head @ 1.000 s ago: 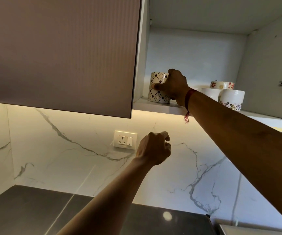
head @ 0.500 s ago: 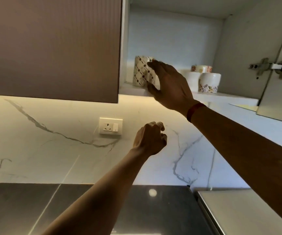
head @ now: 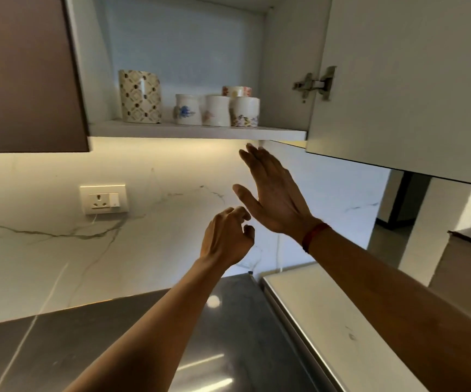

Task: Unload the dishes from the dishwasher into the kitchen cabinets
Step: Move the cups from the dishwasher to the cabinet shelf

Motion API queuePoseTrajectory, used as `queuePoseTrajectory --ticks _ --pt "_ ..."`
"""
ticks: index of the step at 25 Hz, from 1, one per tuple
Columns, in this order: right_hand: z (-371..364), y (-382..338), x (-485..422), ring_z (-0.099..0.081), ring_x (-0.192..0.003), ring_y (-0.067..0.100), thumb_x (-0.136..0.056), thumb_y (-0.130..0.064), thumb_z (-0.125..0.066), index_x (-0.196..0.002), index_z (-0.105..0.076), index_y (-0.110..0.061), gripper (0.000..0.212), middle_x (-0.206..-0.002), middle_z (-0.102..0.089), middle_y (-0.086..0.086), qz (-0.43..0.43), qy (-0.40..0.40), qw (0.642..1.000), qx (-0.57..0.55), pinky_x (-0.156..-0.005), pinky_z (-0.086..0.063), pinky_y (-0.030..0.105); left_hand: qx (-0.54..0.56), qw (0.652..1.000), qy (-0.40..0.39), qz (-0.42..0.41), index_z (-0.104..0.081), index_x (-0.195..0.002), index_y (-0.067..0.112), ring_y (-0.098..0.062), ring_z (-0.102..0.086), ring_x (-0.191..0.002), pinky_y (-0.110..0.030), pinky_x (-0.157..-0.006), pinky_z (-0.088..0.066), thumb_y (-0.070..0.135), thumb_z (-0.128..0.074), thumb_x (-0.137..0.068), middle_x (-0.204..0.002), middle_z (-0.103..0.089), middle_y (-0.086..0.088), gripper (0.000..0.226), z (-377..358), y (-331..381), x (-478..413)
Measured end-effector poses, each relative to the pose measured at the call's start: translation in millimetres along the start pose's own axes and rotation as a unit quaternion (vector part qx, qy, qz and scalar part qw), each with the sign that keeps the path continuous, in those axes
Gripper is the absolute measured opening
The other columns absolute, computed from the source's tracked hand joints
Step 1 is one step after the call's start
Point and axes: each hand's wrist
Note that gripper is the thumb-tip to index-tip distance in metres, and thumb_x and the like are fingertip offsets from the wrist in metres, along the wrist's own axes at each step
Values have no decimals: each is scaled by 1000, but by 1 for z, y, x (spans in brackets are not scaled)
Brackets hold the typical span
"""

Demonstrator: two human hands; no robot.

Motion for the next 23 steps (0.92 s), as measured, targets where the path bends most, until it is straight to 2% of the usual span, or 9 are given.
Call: queuePoseTrajectory --ticks 2,6,10,14,17,21,23 --pt "20 17 43 -24 -145 26 -98 -47 -38 -150 -29 -14 63 -157 -28 8 -37 -15 999 -12 -113 -29 41 10 1000 6 -23 -66 -92 12 -20 -63 -75 -25 -67 -47 13 -58 -79 -87 -68 -1 15 -11 33 10" --pt "54 54 142 -20 -146 22 -98 -50 -30 -152 -24 -19 62 -159 -24 4 -118 -53 991 -30 -112 -28 40 44 999 -20 -20 -60 -85 15 -17 -59 -73 -24 -66 -43 16 -55 -80 -82 -64 2 7 -51 105 49" --pt "85 85 258 -17 -147 17 -101 -47 -34 -153 -18 -23 60 -160 -21 -1 -213 -103 970 -55 -116 -26 42 84 993 -87 7 -63 -96 18 -14 -62 -85 -24 -77 -46 18 -59 -82 -93 -67 4 14 -102 171 112" --pt "131 111 387 -23 -143 19 -101 -48 -35 -154 -17 -20 63 -158 -25 3 -303 -153 939 -53 -117 -26 39 119 980 -159 30 -67 -104 16 -16 -65 -93 -30 -88 -50 13 -60 -80 -102 -70 0 25 -150 222 174" --pt "166 121 464 -27 -142 22 -101 -47 -33 -153 -19 -18 62 -157 -28 6 -379 -162 910 -50 -116 -24 34 147 966 -210 28 -67 -100 17 -15 -65 -88 -26 -84 -49 12 -60 -79 -97 -70 1 23 -181 258 215" --pt "193 125 547 -36 -138 24 -101 -49 -31 -152 -23 -17 60 -153 -34 8 -444 -156 881 -37 -111 -36 42 189 933 -308 -1 -66 -103 15 -9 -60 -87 -18 -78 -43 13 -61 -83 -97 -66 4 21 -217 304 271" --pt "201 122 573 -37 -137 22 -102 -47 -31 -152 -22 -19 59 -153 -34 7 -469 -153 869 -34 -111 -36 40 207 918 -337 -14 -65 -104 15 -7 -60 -86 -17 -77 -45 12 -62 -85 -96 -66 5 20 -232 317 290"
Point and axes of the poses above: each hand's wrist, its own x-axis away from the middle knuckle, its own z-axis out of the back of the hand, y = z × x
